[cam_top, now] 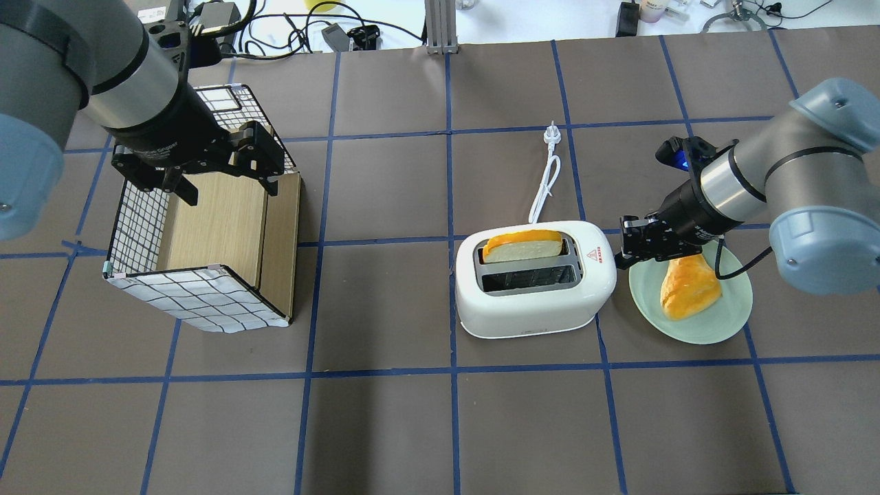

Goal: Press toaster with right arm
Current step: 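Press the toaster's side lever down with the right gripper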

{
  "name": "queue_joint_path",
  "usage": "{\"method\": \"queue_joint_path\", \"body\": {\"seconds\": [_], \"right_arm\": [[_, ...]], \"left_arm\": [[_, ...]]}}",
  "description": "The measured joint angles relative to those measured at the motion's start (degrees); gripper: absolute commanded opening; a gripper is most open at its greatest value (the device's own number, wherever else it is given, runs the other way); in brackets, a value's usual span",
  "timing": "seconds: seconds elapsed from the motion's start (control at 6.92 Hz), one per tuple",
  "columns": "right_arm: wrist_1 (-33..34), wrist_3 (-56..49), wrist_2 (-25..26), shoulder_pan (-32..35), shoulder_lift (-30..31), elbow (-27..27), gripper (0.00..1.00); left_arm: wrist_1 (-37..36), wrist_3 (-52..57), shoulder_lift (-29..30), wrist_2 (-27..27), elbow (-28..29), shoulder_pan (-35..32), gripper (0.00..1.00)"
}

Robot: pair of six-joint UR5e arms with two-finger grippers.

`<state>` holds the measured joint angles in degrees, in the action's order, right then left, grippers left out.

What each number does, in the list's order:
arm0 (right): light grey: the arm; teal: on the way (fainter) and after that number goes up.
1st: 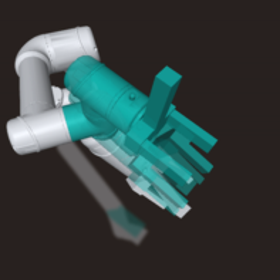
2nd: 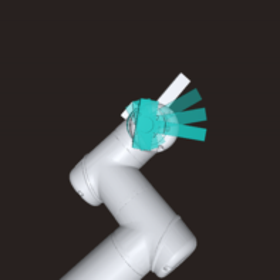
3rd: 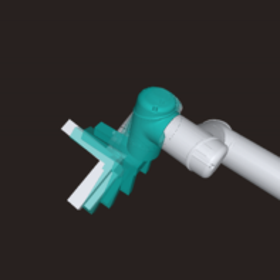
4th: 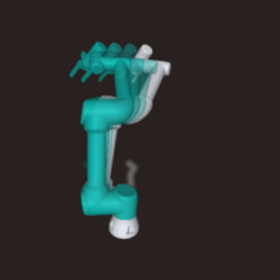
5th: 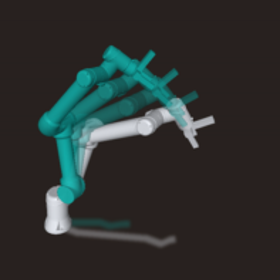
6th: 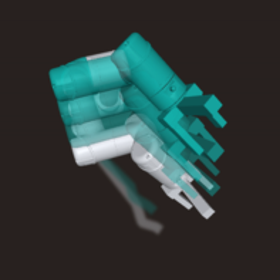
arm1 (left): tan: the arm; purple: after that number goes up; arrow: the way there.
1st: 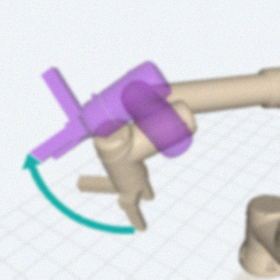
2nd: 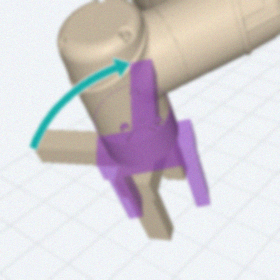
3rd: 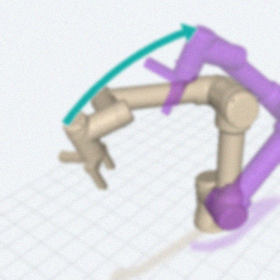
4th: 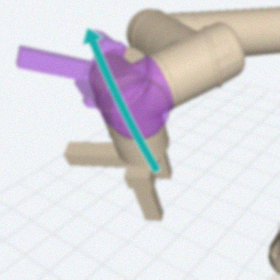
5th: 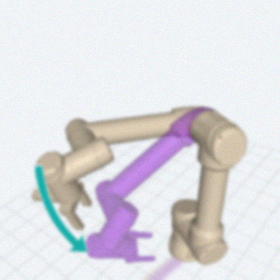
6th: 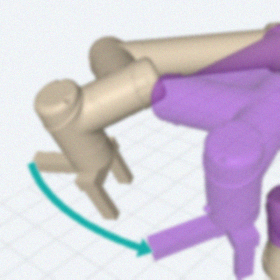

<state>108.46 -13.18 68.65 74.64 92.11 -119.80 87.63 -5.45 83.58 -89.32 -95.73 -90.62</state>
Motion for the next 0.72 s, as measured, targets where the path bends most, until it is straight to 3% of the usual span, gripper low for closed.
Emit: {"method": "queue_joint_path", "body": {"seconds": [0.72], "right_arm": [[0.16, -1.18, -0.24, -1.90, -1.22, -1.18, 0.00]], "left_arm": [[0.00, 0.00, 0.00, -0.03, -0.06, 0.00, 1.00]]}}
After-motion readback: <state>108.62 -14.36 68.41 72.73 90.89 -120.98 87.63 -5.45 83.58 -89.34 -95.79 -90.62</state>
